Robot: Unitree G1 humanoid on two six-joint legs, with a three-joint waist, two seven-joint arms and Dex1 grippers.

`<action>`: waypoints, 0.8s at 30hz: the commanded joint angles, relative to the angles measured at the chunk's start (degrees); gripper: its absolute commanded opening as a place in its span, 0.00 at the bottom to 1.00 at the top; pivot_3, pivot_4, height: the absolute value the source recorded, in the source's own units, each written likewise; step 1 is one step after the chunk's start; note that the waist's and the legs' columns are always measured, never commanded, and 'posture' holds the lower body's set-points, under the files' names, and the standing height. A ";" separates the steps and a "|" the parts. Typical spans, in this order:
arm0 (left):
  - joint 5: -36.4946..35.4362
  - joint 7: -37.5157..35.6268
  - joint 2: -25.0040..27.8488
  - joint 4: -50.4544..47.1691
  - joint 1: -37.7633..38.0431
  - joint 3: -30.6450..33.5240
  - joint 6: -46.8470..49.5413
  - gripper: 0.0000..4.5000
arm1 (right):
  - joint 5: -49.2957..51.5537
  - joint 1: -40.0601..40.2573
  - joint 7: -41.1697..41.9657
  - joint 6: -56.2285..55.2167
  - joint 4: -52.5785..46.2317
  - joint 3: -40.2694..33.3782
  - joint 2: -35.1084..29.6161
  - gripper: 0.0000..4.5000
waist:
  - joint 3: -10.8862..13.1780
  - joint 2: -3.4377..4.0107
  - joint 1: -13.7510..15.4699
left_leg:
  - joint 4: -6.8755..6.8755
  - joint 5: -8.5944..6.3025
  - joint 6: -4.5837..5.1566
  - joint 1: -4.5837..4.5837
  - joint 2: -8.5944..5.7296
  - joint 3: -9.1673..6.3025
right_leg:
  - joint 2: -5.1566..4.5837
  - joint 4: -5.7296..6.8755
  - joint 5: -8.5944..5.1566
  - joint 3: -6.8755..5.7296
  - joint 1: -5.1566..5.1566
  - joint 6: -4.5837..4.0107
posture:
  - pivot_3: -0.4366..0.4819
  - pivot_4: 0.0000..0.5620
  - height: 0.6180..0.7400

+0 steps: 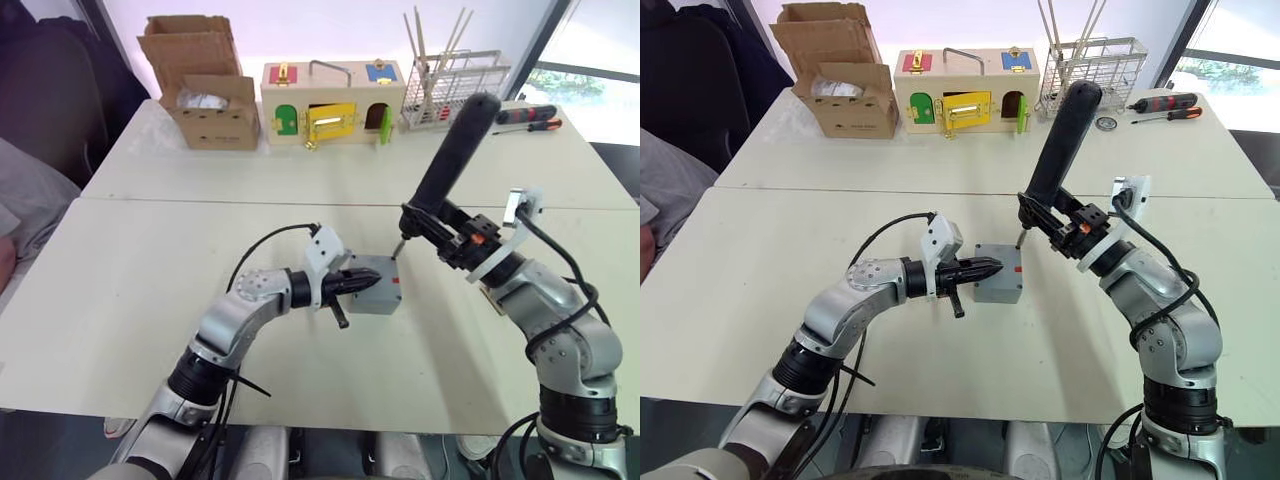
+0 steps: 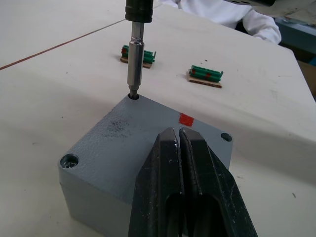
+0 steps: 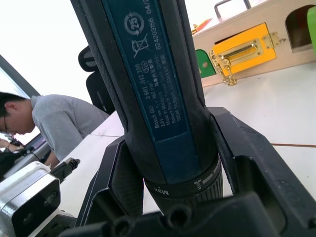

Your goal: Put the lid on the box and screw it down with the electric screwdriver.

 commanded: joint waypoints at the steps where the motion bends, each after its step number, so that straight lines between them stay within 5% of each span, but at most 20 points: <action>1: 1.17 0.68 0.35 0.24 1.46 0.04 -0.07 0.02 | -1.13 1.10 1.46 -0.21 -0.29 4.14 0.86 0.40 | -0.08 -0.11 -0.01 | -0.01 0.00 0.00 0.05 0.02 0.00 | 0.01 -0.01 -0.01 -0.01 0.04 0.00 | 0.48 0.27 0.91; 24: 1.85 1.39 0.56 1.11 2.94 0.04 -0.38 0.02 | -8.05 4.96 2.90 -5.70 4.34 8.80 4.27 0.40 | -1.16 -0.91 -0.29 | -0.73 -0.06 0.03 0.94 0.10 0.08 | -0.09 -0.20 -0.32 -0.02 0.56 -0.54 | 0.48 0.27 0.91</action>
